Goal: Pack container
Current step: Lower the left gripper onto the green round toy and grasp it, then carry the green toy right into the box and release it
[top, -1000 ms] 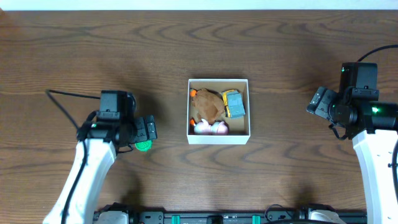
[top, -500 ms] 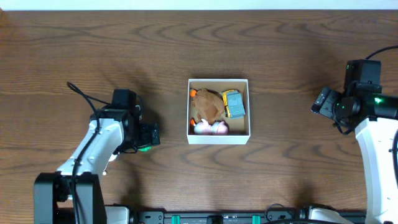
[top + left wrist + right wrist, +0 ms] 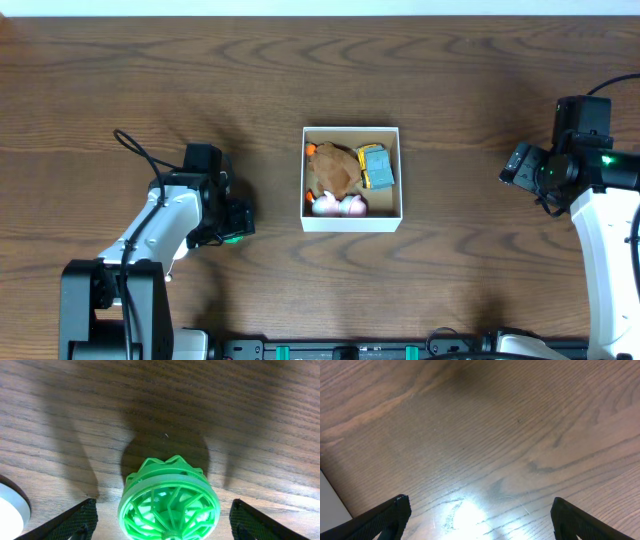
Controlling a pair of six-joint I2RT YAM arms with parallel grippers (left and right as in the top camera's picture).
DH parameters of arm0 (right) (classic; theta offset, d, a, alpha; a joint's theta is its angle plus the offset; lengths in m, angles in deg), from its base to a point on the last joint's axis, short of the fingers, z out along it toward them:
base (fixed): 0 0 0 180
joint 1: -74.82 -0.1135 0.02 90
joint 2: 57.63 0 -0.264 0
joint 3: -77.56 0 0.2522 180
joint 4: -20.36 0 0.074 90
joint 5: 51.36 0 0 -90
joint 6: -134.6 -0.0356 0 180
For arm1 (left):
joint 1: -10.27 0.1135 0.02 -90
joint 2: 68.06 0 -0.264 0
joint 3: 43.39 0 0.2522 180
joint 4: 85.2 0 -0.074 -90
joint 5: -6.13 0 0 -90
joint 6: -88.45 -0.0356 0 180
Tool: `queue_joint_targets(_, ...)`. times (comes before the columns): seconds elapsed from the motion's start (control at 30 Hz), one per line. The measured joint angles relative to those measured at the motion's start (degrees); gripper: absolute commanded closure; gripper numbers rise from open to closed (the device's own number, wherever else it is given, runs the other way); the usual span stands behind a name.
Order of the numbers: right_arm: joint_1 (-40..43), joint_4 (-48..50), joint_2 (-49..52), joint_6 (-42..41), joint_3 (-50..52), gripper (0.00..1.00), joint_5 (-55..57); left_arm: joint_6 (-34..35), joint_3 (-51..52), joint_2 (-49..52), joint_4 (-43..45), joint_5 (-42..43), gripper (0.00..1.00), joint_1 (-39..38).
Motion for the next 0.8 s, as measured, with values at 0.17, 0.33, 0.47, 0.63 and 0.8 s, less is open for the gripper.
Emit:
queue_joint_targets(0.17, 0.0, -0.1, 0.0, 0.0, 0.0, 0.07, 0.0, 0.4, 0.0, 0.0, 0.1, 0.0, 0.36, 0.0)
queue_joint_targets(0.33, 0.0, -0.1, 0.0, 0.0, 0.0, 0.07, 0.0, 0.4, 0.0, 0.0, 0.1, 0.0, 0.39, 0.0)
queue_joint_targets(0.47, 0.0, -0.1, 0.0, 0.0, 0.0, 0.07, 0.0, 0.5, 0.0, 0.0, 0.0, 0.0, 0.45, 0.0)
queue_joint_targets(0.63, 0.0, -0.2, 0.0, 0.1, 0.0, 0.07, 0.0, 0.6, 0.0, 0.0, -0.2, 0.0, 0.62, 0.0)
queue_joint_targets(0.8, 0.0, -0.3, 0.0, 0.2, 0.0, 0.07, 0.0, 0.5, -0.2, 0.0, -0.9, 0.0, 0.80, 0.0)
